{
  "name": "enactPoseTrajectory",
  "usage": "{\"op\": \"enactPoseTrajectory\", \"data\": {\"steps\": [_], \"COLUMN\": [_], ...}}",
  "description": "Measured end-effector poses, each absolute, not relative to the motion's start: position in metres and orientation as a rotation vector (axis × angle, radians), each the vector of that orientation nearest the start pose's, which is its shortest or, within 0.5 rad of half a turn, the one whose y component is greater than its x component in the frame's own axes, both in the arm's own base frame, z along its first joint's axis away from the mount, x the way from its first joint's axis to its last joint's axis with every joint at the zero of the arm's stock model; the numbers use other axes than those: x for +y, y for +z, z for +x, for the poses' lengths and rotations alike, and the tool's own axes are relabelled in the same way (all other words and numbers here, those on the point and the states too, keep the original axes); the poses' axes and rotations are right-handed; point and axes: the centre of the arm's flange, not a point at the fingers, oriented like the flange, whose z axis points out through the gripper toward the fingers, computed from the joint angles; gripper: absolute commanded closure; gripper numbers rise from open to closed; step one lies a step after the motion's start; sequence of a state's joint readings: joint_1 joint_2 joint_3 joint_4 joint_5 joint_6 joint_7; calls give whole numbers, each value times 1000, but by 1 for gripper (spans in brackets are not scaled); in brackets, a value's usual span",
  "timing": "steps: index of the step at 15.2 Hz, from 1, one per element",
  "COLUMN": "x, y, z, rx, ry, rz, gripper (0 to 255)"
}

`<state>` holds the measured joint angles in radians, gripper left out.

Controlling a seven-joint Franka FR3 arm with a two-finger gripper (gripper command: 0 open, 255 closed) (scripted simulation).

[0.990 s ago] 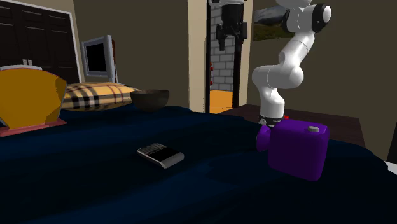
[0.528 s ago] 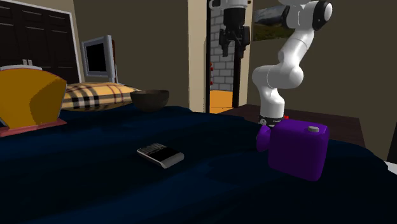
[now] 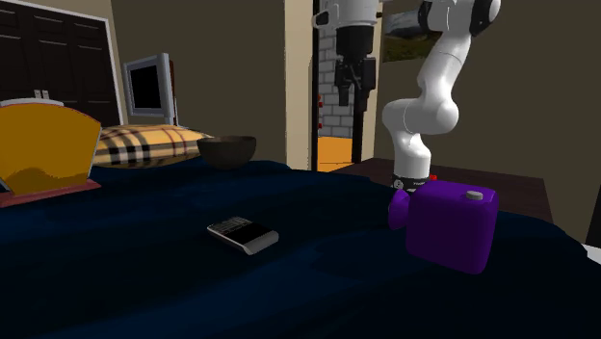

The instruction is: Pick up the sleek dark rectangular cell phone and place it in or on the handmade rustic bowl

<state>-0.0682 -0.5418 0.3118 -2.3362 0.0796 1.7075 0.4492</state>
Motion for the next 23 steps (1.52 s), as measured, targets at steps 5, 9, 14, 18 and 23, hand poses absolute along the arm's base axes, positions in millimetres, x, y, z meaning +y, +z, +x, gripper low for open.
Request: {"op": "enactPoseTrajectory", "data": {"steps": [5, 9, 14, 18, 23], "x": [150, 173, 195, 210, 213], "y": [488, 466, 438, 418, 393], "z": [411, 452, 502, 549, 609], "rx": [671, 853, 1073, 1247, 1455], "ry": [102, 86, 65, 48, 28], "rz": [-3173, -3123, -3045, -2969, -2864], "gripper": [0, 0, 0, 0, 0]}}
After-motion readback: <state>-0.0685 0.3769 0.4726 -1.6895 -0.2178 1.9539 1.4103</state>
